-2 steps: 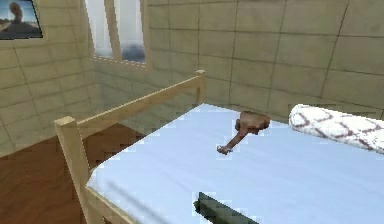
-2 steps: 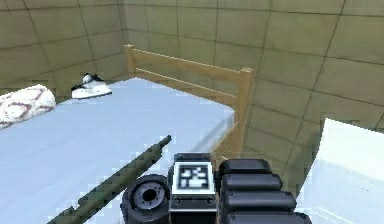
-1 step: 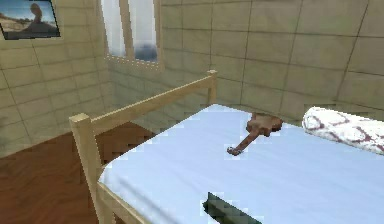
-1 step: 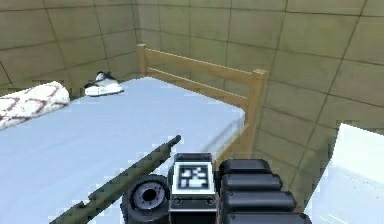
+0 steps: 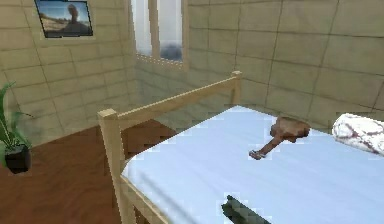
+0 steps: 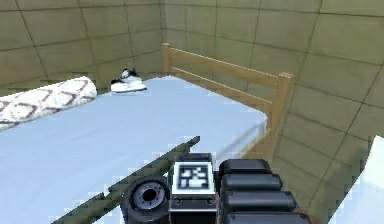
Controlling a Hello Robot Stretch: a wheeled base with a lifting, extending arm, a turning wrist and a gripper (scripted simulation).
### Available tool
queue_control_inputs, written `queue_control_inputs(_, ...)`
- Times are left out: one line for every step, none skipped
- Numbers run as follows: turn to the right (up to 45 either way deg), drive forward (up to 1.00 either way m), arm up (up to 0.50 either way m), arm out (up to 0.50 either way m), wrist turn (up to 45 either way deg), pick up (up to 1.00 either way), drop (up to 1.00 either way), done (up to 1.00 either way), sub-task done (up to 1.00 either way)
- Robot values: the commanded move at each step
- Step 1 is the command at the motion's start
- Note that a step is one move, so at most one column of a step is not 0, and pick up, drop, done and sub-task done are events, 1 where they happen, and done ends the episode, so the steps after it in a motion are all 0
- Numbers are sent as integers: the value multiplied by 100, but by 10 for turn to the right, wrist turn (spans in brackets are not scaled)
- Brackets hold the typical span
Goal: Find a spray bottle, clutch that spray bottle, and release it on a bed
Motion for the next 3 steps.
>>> queue_control_inputs(60, 0, 0, 0, 0, 0, 0, 0, 0)
queue_control_inputs(150, 0, 0, 0, 0, 0, 0, 0, 0)
queue_control_inputs(0, 10, 0, 0, 0, 0, 0, 0, 0)
